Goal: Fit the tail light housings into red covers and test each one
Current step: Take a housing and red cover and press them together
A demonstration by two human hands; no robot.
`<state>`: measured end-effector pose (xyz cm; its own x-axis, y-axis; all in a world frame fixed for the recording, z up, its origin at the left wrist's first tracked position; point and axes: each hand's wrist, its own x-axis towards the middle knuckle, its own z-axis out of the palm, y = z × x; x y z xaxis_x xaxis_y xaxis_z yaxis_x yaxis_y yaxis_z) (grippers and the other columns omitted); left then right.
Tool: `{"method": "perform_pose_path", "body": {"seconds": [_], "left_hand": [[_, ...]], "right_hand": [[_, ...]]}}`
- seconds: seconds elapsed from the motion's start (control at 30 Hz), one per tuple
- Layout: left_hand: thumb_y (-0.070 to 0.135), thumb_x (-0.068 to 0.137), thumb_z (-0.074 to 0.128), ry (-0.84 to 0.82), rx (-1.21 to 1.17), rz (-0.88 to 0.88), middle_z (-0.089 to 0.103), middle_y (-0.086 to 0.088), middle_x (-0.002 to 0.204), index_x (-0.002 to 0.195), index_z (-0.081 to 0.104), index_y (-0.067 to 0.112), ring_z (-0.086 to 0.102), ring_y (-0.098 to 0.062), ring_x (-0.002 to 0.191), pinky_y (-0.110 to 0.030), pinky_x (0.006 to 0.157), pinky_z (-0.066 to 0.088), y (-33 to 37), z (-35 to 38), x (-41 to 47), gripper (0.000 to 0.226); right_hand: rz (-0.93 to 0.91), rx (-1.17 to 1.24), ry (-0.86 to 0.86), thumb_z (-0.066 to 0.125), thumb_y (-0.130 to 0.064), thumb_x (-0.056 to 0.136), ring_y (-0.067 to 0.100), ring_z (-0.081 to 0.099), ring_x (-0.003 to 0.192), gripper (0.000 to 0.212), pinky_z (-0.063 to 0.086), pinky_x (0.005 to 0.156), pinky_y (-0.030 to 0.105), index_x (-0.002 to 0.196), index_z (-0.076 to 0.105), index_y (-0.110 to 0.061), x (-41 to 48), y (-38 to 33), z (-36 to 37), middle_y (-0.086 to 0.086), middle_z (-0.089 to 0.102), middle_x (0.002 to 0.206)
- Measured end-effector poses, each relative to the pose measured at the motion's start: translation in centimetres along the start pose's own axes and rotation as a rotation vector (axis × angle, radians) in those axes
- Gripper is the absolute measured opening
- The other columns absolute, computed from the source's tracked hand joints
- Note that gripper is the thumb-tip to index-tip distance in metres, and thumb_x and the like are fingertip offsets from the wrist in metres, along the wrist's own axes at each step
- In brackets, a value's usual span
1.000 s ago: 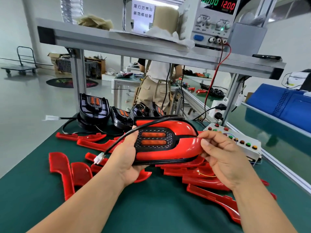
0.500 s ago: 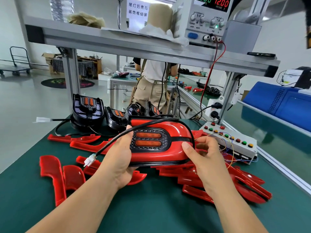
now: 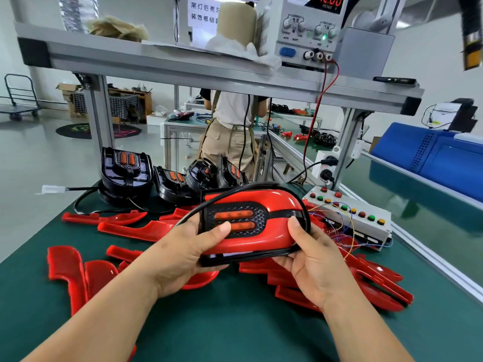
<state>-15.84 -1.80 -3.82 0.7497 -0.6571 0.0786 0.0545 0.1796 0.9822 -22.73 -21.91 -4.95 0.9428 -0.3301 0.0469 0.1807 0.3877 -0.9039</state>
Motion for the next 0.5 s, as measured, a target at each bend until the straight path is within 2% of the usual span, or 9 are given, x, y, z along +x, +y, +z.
{"method": "perform_pose_path", "body": {"seconds": [0.07, 0.13, 0.23, 0.3, 0.37, 0.43, 0.5], "left_hand": [[0.044, 0.077, 0.066, 0.06, 0.114, 0.081, 0.072, 0.01, 0.114, 0.108, 0.063, 0.05, 0.07, -0.015, 0.103, -0.036, 0.081, 0.06, -0.2, 0.1, 0.2, 0.032], [0.042, 0.081, 0.065, 0.081, 0.18, 0.138, 0.072, 0.009, 0.115, 0.115, 0.06, 0.048, 0.07, -0.015, 0.102, -0.036, 0.081, 0.06, -0.2, 0.2, 0.2, 0.035], [0.045, 0.074, 0.069, 0.136, 0.231, 0.141, 0.072, 0.013, 0.11, 0.122, 0.053, 0.045, 0.072, -0.011, 0.095, -0.029, 0.069, 0.06, -0.8, 0.5, 0.2, 0.051], [0.043, 0.072, 0.072, 0.153, 0.264, 0.171, 0.071, 0.014, 0.111, 0.125, 0.05, 0.042, 0.07, -0.007, 0.097, -0.022, 0.067, 0.057, -1.1, 0.8, 0.1, 0.058], [0.028, 0.076, 0.078, 0.146, 0.257, 0.236, 0.069, 0.012, 0.117, 0.133, 0.048, 0.031, 0.067, -0.006, 0.106, -0.017, 0.077, 0.055, -1.3, 1.2, 0.1, 0.065], [0.017, 0.075, 0.083, 0.177, 0.181, 0.258, 0.068, 0.009, 0.121, 0.145, 0.037, 0.023, 0.065, -0.008, 0.111, -0.021, 0.087, 0.053, -1.4, 1.5, 0.1, 0.084], [0.023, 0.074, 0.082, 0.311, 0.067, 0.222, 0.067, 0.007, 0.125, 0.152, 0.018, 0.036, 0.063, -0.008, 0.114, -0.03, 0.095, 0.05, -1.6, 1.5, 0.5, 0.103]], "right_hand": [[-0.001, -0.01, -0.018, 0.068, -0.034, 0.076, 0.022, 0.072, 0.077, 0.027, 0.057, 0.061, 0.033, 0.098, 0.071, -0.019, 0.0, 0.1, -0.1, 0.012, 0.074, 0.09], [-0.001, -0.014, -0.046, 0.068, -0.036, 0.075, 0.022, 0.072, 0.079, 0.031, 0.057, 0.062, 0.033, 0.102, 0.068, -0.02, -0.1, 0.1, -0.1, 0.011, 0.074, 0.093], [-0.004, -0.019, -0.076, 0.069, -0.032, 0.075, 0.024, 0.072, 0.085, 0.041, 0.058, 0.065, 0.033, 0.112, 0.063, -0.017, -0.2, 0.0, -0.3, 0.013, 0.074, 0.1], [-0.016, -0.024, -0.1, 0.07, -0.031, 0.075, 0.025, 0.072, 0.088, 0.043, 0.058, 0.067, 0.034, 0.115, 0.062, -0.015, -0.3, -0.1, -0.5, 0.015, 0.073, 0.105], [-0.022, -0.02, -0.107, 0.07, -0.031, 0.075, 0.025, 0.072, 0.089, 0.043, 0.058, 0.067, 0.035, 0.115, 0.063, -0.016, -0.3, 0.0, -0.5, 0.015, 0.073, 0.106], [-0.019, -0.005, -0.106, 0.07, -0.035, 0.075, 0.024, 0.072, 0.086, 0.045, 0.058, 0.066, 0.036, 0.116, 0.063, -0.017, -0.2, 0.1, -0.2, 0.013, 0.073, 0.105], [-0.001, 0.038, -0.094, 0.068, -0.037, 0.076, 0.021, 0.072, 0.083, 0.045, 0.058, 0.063, 0.034, 0.117, 0.062, -0.019, -0.1, 0.3, 0.0, 0.01, 0.074, 0.101]]}}
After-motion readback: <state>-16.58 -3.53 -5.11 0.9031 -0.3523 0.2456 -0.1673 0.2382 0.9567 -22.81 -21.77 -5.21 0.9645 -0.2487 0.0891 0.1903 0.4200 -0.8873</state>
